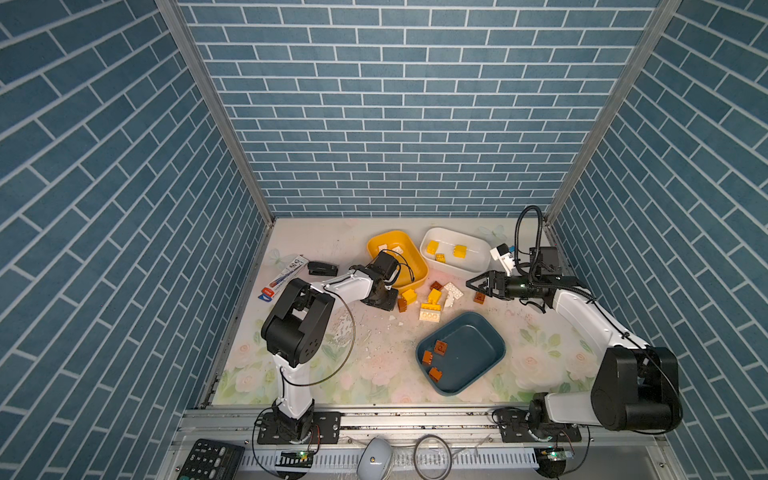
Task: Sort the legos into containers by color
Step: 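Lift the brown brick with the left gripper and drop it into the teal tub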
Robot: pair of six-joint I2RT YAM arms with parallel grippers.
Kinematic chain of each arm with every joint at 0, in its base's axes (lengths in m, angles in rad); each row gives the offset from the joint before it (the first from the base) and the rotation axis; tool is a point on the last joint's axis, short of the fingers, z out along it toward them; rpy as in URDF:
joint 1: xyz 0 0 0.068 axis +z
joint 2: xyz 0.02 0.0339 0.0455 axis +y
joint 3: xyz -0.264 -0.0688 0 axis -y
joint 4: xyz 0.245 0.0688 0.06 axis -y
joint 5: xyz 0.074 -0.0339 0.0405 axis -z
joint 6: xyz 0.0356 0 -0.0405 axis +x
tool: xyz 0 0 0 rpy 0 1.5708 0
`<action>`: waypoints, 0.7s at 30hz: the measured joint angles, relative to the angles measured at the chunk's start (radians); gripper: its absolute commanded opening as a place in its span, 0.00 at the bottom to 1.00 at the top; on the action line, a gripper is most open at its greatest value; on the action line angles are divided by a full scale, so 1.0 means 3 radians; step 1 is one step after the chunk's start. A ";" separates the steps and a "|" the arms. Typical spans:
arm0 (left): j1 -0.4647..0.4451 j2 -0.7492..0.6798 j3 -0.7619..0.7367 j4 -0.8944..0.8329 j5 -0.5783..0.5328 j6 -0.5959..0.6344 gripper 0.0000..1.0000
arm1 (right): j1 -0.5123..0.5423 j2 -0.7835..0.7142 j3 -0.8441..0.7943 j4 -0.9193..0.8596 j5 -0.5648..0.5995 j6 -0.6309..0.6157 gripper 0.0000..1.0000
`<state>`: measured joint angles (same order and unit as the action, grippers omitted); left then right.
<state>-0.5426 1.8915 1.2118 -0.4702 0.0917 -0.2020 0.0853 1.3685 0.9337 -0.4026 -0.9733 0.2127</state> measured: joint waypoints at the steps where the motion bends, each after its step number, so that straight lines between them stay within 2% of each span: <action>1: -0.0006 -0.0039 -0.0003 -0.0055 0.0006 -0.0001 0.26 | 0.0000 0.0000 0.0004 -0.0006 -0.0001 0.0000 0.99; 5: -0.0086 -0.0348 -0.0039 -0.0256 0.0017 -0.0045 0.26 | 0.0000 0.0003 0.0020 -0.0018 -0.0006 0.0000 0.98; 8: -0.0259 -0.0674 -0.0062 -0.0376 0.0052 -0.0134 0.27 | 0.0000 0.0009 0.0051 -0.0017 -0.0018 -0.0001 0.98; 12: -0.0711 -0.1031 -0.0066 -0.0460 0.0117 -0.0261 0.27 | -0.0001 0.0014 0.0071 -0.0005 -0.0050 -0.0008 0.99; 16: -0.1214 -0.1188 -0.0083 -0.0456 0.0195 -0.0341 0.27 | -0.0004 0.0033 0.0071 0.0000 -0.0060 -0.0010 0.99; 21: -0.1569 -0.1180 -0.0154 -0.0320 0.0281 -0.0360 0.28 | -0.0008 0.0045 0.0071 0.0045 -0.0062 -0.0010 0.99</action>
<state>-1.0134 1.5375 1.1656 -0.5663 0.1761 -0.3099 0.0830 1.3819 0.9550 -0.3893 -0.9920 0.2096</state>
